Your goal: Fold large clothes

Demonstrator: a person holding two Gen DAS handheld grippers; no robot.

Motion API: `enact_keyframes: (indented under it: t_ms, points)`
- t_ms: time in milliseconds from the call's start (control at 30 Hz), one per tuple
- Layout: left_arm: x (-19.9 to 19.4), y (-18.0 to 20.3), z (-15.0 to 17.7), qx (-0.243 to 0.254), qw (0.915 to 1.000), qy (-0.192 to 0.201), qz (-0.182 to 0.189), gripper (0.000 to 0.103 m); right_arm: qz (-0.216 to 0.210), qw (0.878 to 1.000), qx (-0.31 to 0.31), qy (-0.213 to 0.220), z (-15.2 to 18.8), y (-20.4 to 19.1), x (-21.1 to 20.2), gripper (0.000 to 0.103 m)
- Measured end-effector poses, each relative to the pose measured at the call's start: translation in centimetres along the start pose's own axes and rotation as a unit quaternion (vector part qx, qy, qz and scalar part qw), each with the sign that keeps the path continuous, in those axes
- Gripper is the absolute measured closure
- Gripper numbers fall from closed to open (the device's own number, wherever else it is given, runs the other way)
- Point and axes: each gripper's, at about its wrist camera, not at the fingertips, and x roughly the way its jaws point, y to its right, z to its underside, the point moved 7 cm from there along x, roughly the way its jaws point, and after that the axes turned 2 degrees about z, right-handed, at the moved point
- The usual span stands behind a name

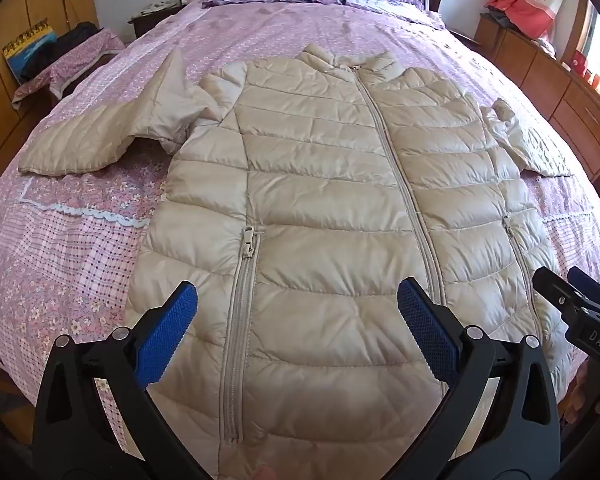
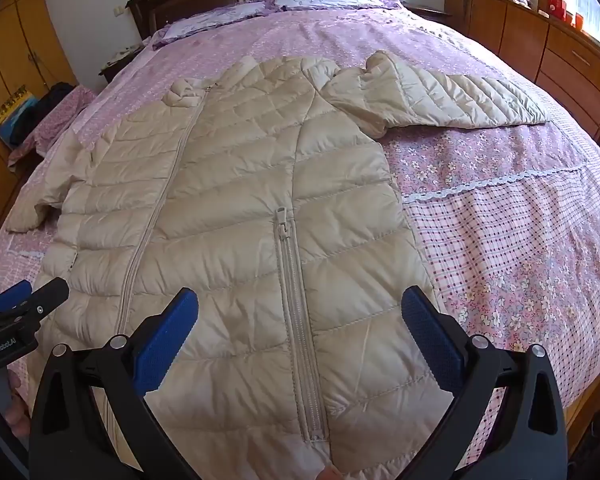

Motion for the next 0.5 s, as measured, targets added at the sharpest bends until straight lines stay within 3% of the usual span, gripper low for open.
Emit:
enact_keyframes:
  t_ms: [500]
  points:
    - [0.13, -0.5, 0.57, -0.001, 1.0, -0.004, -0.001, 0.003, 0.002, 1.0, -0.001, -0.004, 0.08, 0.3, 0.22, 0.005]
